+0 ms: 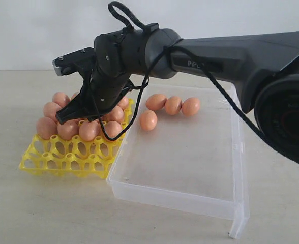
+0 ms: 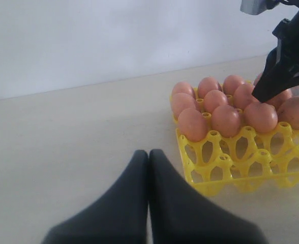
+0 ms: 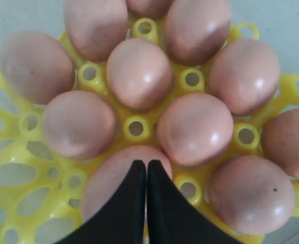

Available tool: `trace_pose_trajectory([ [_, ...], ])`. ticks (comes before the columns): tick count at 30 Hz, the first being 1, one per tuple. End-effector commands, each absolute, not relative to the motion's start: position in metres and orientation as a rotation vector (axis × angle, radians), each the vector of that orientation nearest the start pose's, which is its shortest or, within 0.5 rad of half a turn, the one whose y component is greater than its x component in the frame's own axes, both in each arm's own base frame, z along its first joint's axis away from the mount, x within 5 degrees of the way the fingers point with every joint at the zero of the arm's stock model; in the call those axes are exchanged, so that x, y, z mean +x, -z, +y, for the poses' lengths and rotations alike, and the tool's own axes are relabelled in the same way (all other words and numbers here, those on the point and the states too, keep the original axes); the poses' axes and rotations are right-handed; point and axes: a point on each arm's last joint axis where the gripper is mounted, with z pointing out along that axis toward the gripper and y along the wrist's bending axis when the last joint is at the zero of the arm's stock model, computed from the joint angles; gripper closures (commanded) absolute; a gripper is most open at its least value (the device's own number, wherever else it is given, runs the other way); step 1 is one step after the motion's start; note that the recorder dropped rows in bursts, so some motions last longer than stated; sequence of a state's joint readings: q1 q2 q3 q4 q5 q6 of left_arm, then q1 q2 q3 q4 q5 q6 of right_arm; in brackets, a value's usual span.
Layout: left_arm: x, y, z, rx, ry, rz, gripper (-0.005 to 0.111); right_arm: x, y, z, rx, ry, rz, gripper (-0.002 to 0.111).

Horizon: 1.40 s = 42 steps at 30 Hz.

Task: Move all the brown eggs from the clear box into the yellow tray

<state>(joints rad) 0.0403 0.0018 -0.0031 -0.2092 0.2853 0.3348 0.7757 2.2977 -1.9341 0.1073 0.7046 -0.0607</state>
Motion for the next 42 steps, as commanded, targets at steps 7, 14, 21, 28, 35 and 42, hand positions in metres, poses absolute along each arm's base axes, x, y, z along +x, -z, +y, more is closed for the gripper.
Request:
trace_pose_trajectory([
  [7, 0.055, -0.188, -0.003, 0.117, -0.064, 1.756, 0.111, 0.37, -0.175, 0.364, -0.965, -0.379, 2.403, 0.107],
  [14, 0.055, -0.188, -0.003, 0.117, -0.064, 1.756, 0.111, 0.371, -0.166, 0.364, -0.967, -0.374, 2.418, 0.107],
  [21, 0.055, -0.188, -0.003, 0.117, -0.064, 1.756, 0.111, 0.372, -0.178, 0.364, -0.986, -0.357, 2.371, 0.107],
  [28, 0.055, -0.188, -0.003, 0.117, -0.064, 1.756, 0.111, 0.367, -0.257, 0.339, -0.971, -0.167, 2.227, 0.107],
  [35, 0.055, -0.188, -0.003, 0.117, -0.064, 1.756, 0.111, 0.386, -0.234, 0.276, -0.709, 0.298, 2.469, 0.107],
  [42, 0.055, -0.188, -0.003, 0.117, -0.064, 1.756, 0.111, 0.396, -0.19, 0.219, -0.527, 0.167, 2.683, 0.107],
])
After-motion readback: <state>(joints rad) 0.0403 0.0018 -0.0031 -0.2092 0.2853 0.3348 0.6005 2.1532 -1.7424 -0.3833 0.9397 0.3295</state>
